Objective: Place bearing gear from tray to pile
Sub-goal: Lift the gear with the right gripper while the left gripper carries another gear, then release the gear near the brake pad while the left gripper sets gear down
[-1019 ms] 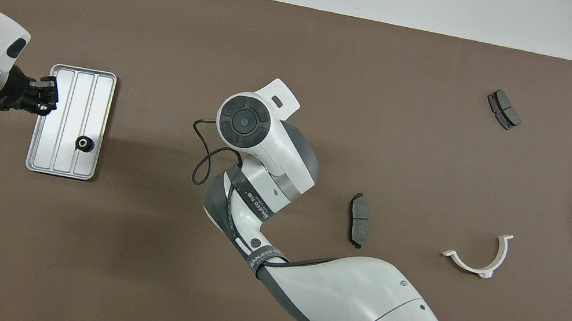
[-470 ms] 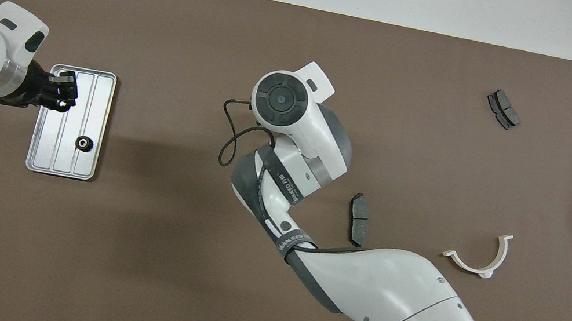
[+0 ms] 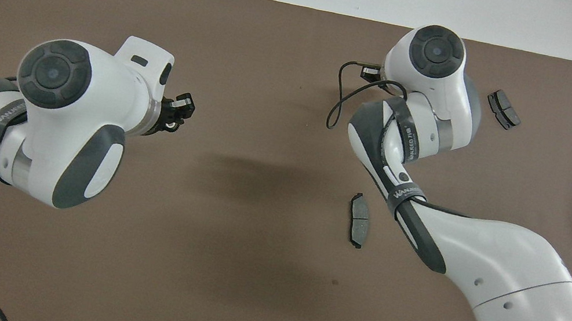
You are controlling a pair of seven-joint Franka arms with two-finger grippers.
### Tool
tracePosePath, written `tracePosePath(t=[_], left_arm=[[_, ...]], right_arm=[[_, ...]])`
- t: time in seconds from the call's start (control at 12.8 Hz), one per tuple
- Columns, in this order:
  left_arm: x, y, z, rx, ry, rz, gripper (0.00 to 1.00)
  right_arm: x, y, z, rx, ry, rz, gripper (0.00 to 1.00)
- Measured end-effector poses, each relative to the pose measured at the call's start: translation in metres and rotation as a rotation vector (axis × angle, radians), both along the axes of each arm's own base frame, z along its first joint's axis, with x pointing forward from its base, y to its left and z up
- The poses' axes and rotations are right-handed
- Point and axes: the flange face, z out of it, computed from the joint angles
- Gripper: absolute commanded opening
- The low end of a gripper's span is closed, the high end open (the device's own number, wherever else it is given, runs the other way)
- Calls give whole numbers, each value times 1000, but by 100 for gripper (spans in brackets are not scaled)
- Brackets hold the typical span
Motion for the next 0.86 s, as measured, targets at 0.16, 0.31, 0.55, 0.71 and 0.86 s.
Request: tracePosePath(t=[0.16,0.31,0.55,0.71,0.86], left_arm=[[-7,-33,-9,-28,-13,55,0],[1,-52,-26,-54,-22,104,0],[19,-77,-54,-92,-28,192,0],[16,-98,-73,-123,-38,255,0],[16,-113,-91,-158,-60,284,0]], right_arm=[[11,-63,-3,-19,34,-41,0],[14,-118,-8,-36,86,-79,0],[14,-166,-11,-38,115,-137,0],[9,-178,-14,-47,166,-159,0],[0,-198,-16,-60,244,-195,0]])
